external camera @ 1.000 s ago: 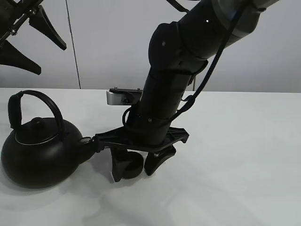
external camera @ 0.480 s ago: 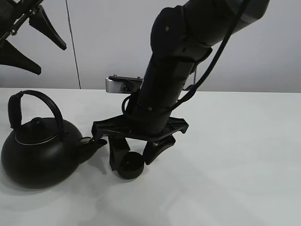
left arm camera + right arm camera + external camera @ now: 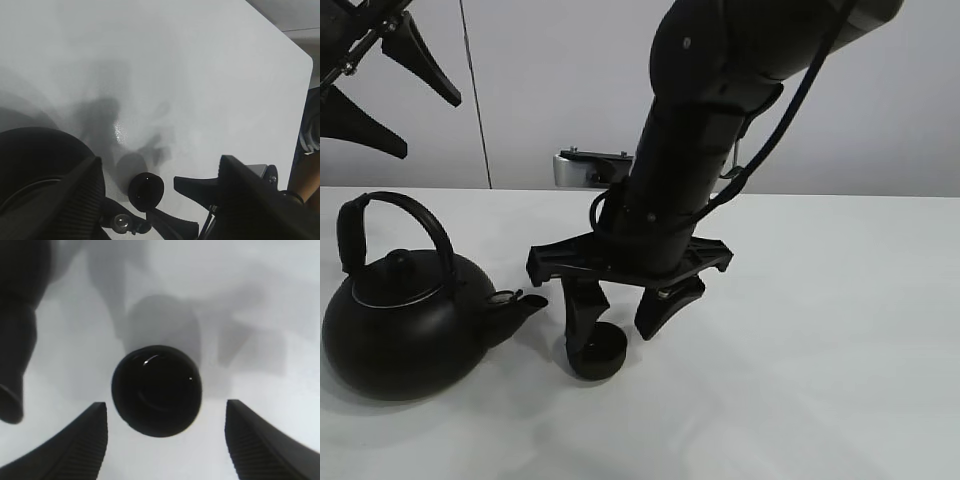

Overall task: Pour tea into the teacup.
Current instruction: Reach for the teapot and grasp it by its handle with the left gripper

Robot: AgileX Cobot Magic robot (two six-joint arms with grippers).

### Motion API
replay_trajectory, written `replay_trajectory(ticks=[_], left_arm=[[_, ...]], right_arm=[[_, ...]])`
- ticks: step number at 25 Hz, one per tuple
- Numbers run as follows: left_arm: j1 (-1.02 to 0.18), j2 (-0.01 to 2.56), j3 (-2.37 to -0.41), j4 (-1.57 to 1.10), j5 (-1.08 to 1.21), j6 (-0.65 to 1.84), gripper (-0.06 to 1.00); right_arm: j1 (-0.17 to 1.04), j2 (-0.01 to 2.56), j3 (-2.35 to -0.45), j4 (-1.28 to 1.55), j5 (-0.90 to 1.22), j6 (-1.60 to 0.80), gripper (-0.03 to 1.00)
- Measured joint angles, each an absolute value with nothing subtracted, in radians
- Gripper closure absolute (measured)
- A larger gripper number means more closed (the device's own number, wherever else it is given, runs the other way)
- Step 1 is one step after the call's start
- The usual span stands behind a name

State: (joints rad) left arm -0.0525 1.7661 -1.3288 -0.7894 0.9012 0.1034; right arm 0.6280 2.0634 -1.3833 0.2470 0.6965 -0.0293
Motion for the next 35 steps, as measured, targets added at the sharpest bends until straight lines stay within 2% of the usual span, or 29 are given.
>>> replay_trajectory(ticks=[16, 24, 35], left_arm=[[-0.053, 1.766, -1.329, -0.790, 0.901, 0.103, 0.47], [-0.053, 1.766, -1.329, -0.790, 0.901, 0.103, 0.47], [-0.053, 1.766, -1.329, -0.790, 0.901, 0.103, 0.47]], right_arm=[[0.473, 1.936, -1.383, 0.207, 0.692, 0.000, 0.50], [0.299, 1.774, -1.383, 0.150, 0.719, 0.007, 0.50], [-0.004, 1.558, -1.383, -0.115, 0.826, 0.007, 0.50]])
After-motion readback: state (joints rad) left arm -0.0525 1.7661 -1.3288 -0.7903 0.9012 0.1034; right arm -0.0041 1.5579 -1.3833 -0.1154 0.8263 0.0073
